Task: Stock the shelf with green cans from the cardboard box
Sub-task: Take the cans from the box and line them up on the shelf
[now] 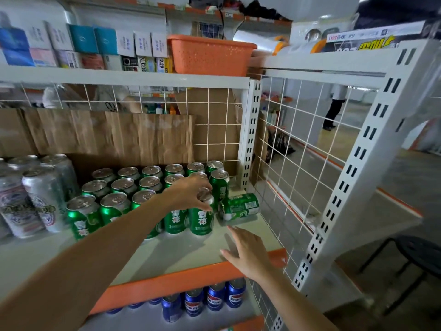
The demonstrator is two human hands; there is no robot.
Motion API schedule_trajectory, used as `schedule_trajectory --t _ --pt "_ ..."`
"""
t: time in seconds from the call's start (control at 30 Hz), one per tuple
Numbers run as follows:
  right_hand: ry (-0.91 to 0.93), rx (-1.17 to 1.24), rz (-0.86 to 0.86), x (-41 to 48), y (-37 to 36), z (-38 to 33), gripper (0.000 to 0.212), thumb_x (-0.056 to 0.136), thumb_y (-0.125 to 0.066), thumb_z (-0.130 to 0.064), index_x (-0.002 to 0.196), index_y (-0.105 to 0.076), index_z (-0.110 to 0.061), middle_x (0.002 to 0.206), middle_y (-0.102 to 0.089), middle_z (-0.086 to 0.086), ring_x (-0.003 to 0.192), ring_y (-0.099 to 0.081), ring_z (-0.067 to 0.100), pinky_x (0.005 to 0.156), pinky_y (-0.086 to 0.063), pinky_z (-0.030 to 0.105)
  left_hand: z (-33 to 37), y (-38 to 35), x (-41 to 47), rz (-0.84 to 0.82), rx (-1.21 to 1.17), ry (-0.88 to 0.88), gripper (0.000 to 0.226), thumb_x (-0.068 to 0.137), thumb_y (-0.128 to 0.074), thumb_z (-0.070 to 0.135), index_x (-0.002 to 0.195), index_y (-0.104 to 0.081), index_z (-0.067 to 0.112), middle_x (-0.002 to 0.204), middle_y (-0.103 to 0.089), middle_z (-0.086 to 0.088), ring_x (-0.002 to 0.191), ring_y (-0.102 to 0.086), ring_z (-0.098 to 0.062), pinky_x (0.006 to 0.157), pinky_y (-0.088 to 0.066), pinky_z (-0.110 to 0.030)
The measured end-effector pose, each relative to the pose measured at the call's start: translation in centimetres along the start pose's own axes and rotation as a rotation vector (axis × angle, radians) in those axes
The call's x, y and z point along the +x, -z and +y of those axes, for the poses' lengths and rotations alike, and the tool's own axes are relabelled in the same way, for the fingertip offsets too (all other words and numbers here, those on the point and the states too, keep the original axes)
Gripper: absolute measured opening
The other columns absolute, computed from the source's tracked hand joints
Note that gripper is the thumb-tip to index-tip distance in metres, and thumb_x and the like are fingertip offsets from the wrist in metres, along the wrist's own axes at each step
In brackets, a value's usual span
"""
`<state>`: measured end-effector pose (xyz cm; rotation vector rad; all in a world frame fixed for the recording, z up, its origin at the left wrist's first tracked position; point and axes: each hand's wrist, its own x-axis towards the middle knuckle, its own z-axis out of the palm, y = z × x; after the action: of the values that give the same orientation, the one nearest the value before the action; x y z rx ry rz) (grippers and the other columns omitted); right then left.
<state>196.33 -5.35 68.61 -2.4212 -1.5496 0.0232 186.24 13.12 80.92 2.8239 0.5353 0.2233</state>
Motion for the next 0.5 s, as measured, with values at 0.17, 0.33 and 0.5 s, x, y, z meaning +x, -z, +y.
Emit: schedule_trajectory --t 0.17,0.33,0.5 --pt "-0.018 -0.059 0.018 0.3 -0.7 0.0 0.096 0.070 0.003 -0.075 0.145 -0.027 -0.022 0.149 -0.035 -0.002 0.135 -0.033 0.014 0.112 -0.029 0.034 -0.2 -0.4 0.5 -0.007 0.064 0.012 0.060 0.071 -0.075 0.047 0.122 -0.054 0.026 0.124 -0.057 0.003 0.109 -0.054 -0.018 0.090 -0.045 -0.035" --pt "-0.022 -0.053 0.008 0.3 -0.9 0.2 0.095 0.069 0.000 -0.070 0.146 -0.027 -0.022 0.151 -0.033 -0.002 0.138 -0.031 0.014 0.114 -0.026 0.034 -0.3 -0.2 1.2 -0.014 0.131 0.000 0.059 0.073 -0.073 0.046 0.124 -0.053 0.026 0.128 -0.055 0.002 0.113 -0.052 -0.019 0.092 -0.043 -0.035" --pt "-0.033 -0.064 0.004 0.3 -1.0 0.3 0.102 0.068 0.005 -0.081 0.145 -0.028 -0.023 0.152 -0.031 -0.002 0.139 -0.029 0.014 0.115 -0.025 0.033 -0.4 -0.2 1.6 -0.016 0.189 0.004 0.060 0.076 -0.071 0.047 0.128 -0.051 0.025 0.132 -0.053 0.001 0.118 -0.049 -0.020 0.096 -0.040 -0.036"
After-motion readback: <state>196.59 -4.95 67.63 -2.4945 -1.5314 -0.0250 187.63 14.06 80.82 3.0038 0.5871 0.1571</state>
